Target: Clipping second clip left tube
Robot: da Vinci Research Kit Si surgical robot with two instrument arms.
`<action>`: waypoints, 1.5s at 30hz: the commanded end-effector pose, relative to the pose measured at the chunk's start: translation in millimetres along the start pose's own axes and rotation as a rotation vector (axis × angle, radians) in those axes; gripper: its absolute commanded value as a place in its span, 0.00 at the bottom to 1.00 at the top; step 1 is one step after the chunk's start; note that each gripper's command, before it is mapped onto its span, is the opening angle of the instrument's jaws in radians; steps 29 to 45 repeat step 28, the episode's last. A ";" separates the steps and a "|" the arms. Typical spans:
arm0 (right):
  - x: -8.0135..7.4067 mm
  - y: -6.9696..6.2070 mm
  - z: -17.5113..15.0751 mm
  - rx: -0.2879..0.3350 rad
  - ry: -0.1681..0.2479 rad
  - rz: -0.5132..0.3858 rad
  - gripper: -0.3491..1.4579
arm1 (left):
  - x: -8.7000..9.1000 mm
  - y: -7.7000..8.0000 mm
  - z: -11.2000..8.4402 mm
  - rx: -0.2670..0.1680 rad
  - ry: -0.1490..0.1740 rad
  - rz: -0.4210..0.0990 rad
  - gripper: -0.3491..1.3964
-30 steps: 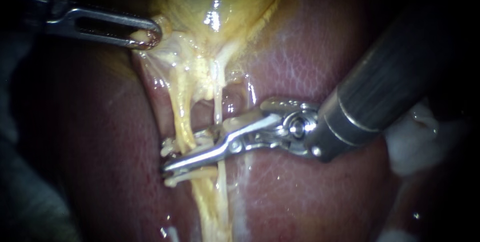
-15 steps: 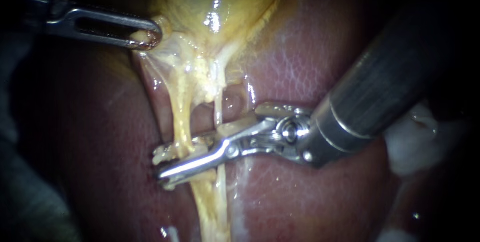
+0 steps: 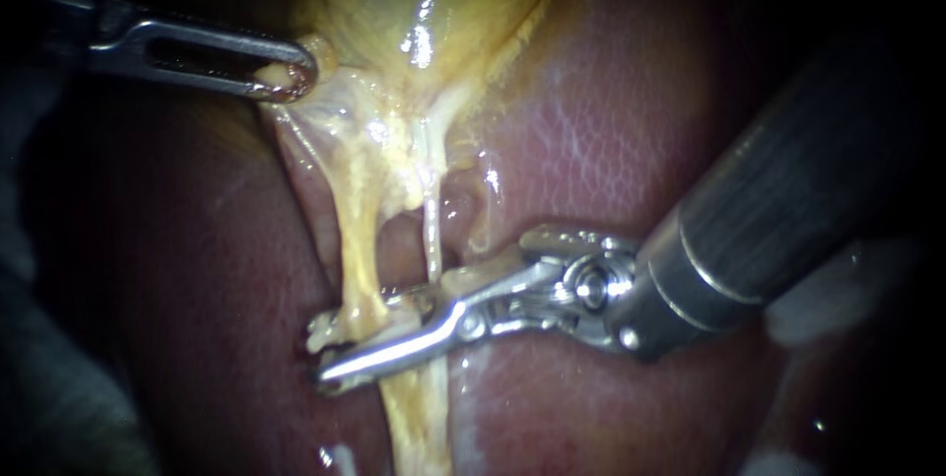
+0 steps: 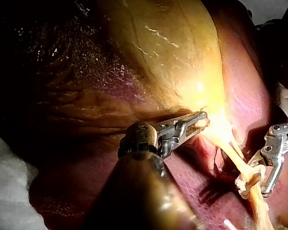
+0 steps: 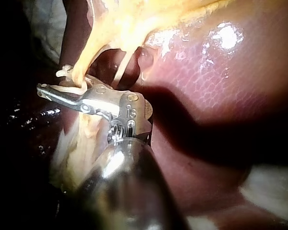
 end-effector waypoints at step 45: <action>-0.2 0.1 0.0 -0.030 0.027 -0.002 0.00 | 0.0 0.0 0.0 0.000 0.000 0.000 0.00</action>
